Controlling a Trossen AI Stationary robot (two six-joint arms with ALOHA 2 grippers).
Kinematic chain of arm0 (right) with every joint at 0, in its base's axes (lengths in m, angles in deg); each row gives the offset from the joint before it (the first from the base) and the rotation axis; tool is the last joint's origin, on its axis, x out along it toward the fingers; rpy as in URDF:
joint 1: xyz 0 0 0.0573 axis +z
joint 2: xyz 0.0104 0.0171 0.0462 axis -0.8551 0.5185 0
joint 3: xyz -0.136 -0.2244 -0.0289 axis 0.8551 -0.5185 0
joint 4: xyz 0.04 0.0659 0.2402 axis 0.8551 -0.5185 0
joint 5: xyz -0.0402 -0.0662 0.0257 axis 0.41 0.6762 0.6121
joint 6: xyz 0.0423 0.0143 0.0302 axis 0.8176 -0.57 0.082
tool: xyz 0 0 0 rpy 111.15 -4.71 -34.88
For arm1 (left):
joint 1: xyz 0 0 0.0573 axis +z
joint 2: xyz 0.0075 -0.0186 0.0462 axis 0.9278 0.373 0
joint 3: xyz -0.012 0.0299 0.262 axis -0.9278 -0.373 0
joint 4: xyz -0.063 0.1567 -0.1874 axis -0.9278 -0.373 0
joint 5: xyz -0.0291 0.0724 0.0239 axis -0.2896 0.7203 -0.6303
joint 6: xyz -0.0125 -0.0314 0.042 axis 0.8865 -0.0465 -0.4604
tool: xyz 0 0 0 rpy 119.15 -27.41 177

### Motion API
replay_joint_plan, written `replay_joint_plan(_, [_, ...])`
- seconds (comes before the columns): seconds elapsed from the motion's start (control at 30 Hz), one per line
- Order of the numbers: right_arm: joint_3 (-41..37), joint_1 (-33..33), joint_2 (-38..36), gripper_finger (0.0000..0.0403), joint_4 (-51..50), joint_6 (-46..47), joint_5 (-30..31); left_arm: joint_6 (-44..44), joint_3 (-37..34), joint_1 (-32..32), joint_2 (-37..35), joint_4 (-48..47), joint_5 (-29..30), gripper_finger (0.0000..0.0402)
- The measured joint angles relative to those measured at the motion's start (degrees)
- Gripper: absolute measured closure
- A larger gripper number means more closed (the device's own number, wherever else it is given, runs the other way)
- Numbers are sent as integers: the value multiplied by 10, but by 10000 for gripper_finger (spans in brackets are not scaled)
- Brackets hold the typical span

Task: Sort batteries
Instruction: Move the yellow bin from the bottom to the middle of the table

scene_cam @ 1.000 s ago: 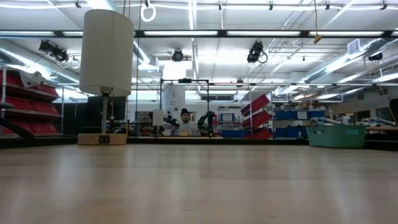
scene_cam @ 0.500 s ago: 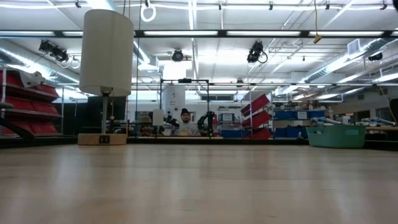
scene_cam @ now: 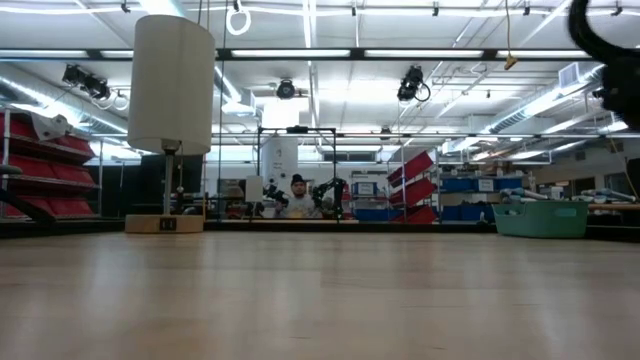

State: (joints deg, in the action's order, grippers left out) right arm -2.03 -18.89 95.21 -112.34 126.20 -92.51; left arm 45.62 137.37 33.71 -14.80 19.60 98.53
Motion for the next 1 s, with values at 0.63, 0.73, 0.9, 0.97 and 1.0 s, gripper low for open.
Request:
replay_joint_plan(0.63, [0, -266, 0, 376, 223, -123, 88, -3, 0, 0, 0, -19, -1, 245])
replay_joint_plan(0.73, [0, -297, 0, 362, 259, -147, 88, -3, -1, 0, 0, -20, -1, 245])
replay_joint_plan(0.9, [0, -328, 0, 349, 280, -164, 87, -14, -45, 3, 0, -15, -4, 245])
replay_joint_plan(0.97, [2, -334, 1, 346, 279, -167, 91, -11, -72, 4, 0, -3, -14, 245])
replay_joint_plan(1.0, [6, -336, 1, 346, 277, -173, 98, -10, -88, 7, 0, 14, -21, 245])
